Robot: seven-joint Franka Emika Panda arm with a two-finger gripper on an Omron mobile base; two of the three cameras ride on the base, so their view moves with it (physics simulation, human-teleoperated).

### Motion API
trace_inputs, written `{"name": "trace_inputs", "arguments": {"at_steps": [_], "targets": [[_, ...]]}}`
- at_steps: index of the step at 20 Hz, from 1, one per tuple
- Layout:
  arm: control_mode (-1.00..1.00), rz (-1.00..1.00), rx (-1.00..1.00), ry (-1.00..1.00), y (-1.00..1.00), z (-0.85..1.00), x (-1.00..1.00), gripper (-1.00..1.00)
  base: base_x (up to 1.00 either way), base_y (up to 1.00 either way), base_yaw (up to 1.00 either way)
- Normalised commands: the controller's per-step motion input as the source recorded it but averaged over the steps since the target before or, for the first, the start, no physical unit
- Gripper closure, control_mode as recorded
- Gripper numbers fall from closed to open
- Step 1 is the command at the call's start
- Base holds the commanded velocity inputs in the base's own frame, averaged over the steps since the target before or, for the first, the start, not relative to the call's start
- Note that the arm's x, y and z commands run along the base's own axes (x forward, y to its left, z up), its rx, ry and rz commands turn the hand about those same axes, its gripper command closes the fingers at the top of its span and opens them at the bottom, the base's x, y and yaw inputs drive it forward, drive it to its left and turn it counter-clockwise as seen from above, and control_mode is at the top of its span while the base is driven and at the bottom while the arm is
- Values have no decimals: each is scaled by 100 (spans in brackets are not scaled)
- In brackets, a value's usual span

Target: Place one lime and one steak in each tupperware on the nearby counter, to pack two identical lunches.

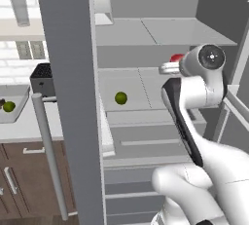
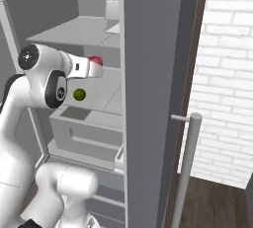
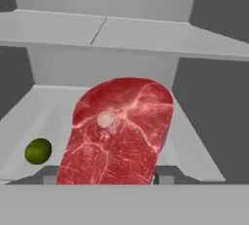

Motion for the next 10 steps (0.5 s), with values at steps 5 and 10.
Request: {"name": "trace_inputs", "arguments": {"at_steps": [5,10], "targets": [[100,3,-1,0,1,-7,-20,100,-80,6,16],[100,0,0,0,0,0,0,100,-100,24,29]]}}
